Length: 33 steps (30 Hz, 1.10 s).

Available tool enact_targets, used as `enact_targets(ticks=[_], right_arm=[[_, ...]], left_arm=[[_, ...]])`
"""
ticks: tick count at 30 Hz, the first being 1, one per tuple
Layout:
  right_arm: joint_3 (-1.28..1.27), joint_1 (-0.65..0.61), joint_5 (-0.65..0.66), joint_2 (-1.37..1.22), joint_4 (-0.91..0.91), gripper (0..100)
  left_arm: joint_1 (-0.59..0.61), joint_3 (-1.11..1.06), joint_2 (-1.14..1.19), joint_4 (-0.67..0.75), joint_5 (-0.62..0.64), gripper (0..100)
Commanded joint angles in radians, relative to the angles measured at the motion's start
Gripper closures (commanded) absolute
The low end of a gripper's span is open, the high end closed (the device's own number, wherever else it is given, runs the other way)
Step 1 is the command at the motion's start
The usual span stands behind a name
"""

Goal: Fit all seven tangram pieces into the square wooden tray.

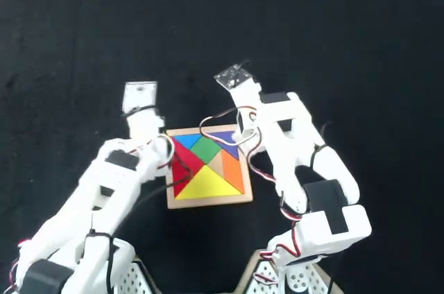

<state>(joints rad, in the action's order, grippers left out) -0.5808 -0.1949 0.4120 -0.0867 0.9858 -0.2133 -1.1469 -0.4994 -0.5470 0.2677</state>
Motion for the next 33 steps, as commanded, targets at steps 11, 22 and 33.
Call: enact_targets(ticks=[11,22,33], right_arm=[[-0.005,-0.084,-0.095,0.024,-0.014,98.8],[-0.005,-0.083,-0.098,0.031,-0.028,98.8],[0.035,-0.083,-0.097,0.024,-0.063,98.8]], left_arm=[[-0.077,0.38,0.419,-0.117,0.008,97],[-0.015,0.421,0.437,-0.066,0.008,97],[0.031,0.694,0.674,-0.184,0.0,97]])
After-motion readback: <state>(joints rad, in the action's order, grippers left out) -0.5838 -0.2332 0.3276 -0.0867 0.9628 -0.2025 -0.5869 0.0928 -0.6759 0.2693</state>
